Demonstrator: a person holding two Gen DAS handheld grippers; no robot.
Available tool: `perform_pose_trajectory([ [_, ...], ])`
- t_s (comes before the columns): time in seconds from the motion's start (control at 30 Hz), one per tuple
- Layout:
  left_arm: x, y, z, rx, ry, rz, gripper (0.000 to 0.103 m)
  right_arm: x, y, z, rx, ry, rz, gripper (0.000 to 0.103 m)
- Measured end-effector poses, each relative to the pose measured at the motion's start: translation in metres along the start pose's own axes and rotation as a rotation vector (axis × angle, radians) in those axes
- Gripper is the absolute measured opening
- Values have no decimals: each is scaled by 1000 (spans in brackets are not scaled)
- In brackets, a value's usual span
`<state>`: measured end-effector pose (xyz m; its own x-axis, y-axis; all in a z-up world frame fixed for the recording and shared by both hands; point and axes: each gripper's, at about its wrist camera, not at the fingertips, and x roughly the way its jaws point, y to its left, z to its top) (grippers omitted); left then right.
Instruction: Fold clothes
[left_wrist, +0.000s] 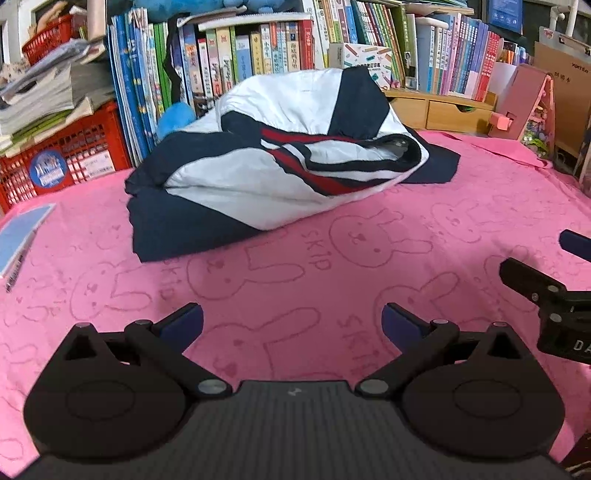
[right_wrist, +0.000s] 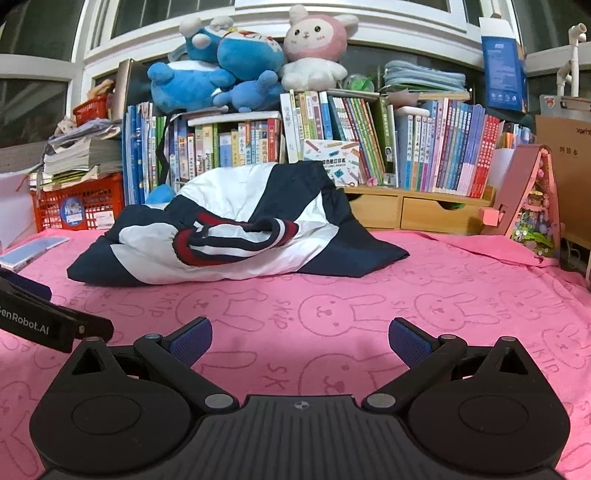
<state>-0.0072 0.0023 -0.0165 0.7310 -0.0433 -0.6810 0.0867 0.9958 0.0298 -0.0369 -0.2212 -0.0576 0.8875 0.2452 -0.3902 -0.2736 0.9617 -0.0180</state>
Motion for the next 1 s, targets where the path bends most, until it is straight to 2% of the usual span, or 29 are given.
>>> perform_pose_trajectory([
  [0.17,2,2,-2,-8,12,-11,103,2,-2,2,7,10,43,99],
  [0.33,5,7,-2,-10,17,-3,103,20,-8,23,-26,4,39,79],
  [0.5,8,18,-1,-35,28,2,103,77,-12,60,9,30,6,76],
  [0.67,8,31,-3,-47,41,22,103,147,0,78,14,97,-24,76],
  [0.7,7,35,-4,-52,44,27,103,160,3,79,11,119,-31,68],
  [0.73,7,38,-5,-57,48,31,103,172,5,79,8,153,-38,37],
  [0.77,7,41,-5,-60,51,34,103,176,3,78,20,175,-31,25],
  [0.8,7,44,-6,-63,54,37,103,179,0,78,38,193,-20,18],
  [0.87,7,49,-8,-72,57,44,103,176,-7,78,54,197,-23,18],
  [1.0,10,57,-11,-97,64,50,103,140,-26,83,20,103,-113,17],
])
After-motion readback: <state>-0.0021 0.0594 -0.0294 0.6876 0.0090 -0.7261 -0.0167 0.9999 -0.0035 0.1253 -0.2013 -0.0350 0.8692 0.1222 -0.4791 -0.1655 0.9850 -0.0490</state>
